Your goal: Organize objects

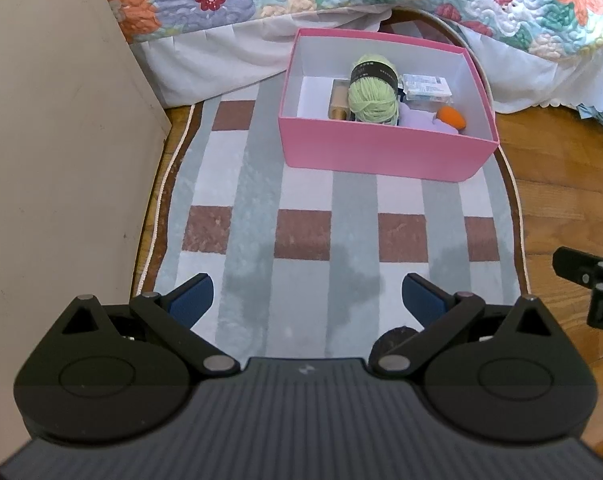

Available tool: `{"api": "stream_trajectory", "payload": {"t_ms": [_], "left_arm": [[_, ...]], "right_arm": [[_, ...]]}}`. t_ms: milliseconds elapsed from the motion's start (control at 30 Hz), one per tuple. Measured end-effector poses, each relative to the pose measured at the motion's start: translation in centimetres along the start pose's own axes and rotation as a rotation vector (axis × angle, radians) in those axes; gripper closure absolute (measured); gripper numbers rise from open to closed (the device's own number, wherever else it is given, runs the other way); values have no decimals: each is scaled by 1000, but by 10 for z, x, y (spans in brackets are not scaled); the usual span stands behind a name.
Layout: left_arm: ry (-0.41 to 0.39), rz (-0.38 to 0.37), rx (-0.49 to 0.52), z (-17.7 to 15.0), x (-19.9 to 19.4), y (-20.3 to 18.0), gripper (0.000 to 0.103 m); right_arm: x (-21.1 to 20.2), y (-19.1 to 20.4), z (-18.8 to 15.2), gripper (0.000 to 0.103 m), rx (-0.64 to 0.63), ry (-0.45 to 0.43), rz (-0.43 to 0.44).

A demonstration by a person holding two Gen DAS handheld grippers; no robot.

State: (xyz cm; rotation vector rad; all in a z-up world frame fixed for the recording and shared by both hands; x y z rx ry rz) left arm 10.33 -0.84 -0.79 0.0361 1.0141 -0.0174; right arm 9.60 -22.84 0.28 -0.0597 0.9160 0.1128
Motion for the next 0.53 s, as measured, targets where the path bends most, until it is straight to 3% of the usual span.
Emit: {"api": "stream_trajectory", "payload": {"t_ms": [533], "left_arm": [[4,4,11,-2,2,-3,1]], "right_arm": [[1,-3,-4,6,-4,3,-2]]}}
Point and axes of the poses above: each gripper's, at about its wrist camera, not at the fingertips, and x roughly the way its jaws point, y to its left, z to its top, the point moved 3 cm from there along x, roughly the way its jaws point, and after that the axes turned 8 degrees about -y, right-handed, at the moved point
